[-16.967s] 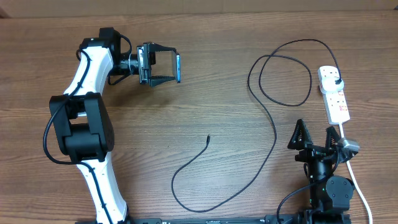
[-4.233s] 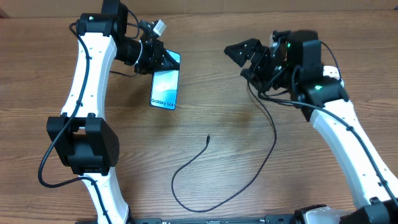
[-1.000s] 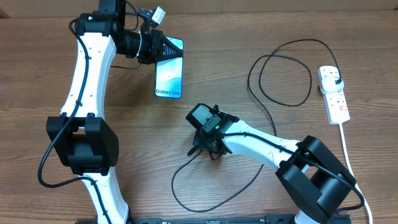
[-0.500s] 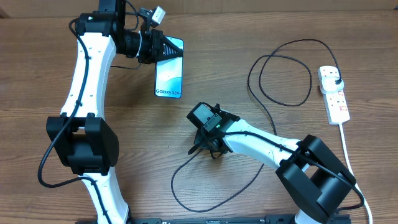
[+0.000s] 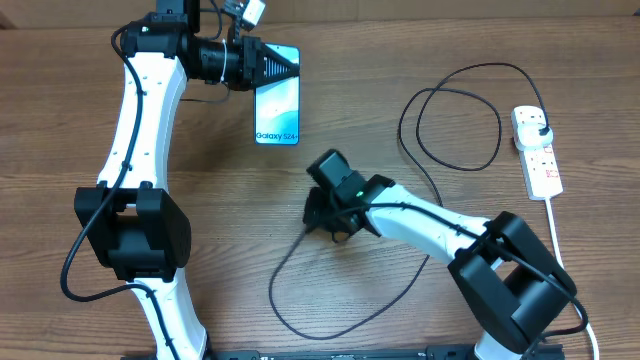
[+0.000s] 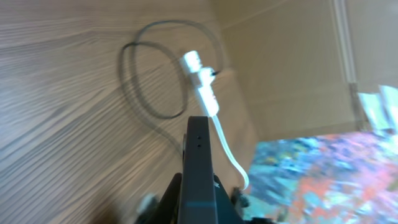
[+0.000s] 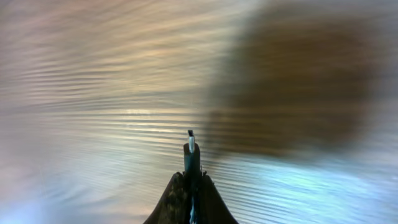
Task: Plug charger to phone and switch on socket
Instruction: 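Lift the cable connector with the right gripper toward the phone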
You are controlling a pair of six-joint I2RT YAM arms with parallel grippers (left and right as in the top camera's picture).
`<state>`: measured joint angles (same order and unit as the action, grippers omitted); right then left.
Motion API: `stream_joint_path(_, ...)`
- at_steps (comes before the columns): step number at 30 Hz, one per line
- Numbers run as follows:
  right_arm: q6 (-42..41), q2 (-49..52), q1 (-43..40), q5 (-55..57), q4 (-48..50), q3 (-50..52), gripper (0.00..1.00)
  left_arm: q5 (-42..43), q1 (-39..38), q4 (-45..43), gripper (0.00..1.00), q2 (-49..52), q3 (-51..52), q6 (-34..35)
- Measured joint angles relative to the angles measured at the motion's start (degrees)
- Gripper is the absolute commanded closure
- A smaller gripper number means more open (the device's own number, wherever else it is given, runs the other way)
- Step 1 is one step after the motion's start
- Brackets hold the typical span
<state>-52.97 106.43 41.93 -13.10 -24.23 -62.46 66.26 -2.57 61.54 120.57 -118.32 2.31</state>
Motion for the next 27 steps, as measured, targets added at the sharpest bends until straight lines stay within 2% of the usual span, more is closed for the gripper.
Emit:
stream_joint_path(6,1.9,0.2,-3.7,-19.1,17.7,0.1,0.96,6.9,0.3,-3.7,0.96,0.0,0.0,1.9)
stream_joint_path(10,0.0,0.2,-4.9,-29.5,27.5,0.1,0.96,10.1,1.4,-7.0,0.96,0.0,0.0,4.3)
stream_joint_path(19,-3.9,0.2,-5.2,-39.1,39.3,0.1,0.96,14.8,8.3,-20.1,0.96,0.0,0.0,15.7)
stream_joint_path(27,-7.6,0.2,-5.2,-41.2,52.3,0.1,0.96,16.7,12.5,-21.8,0.96,0.0,0.0,23.8)
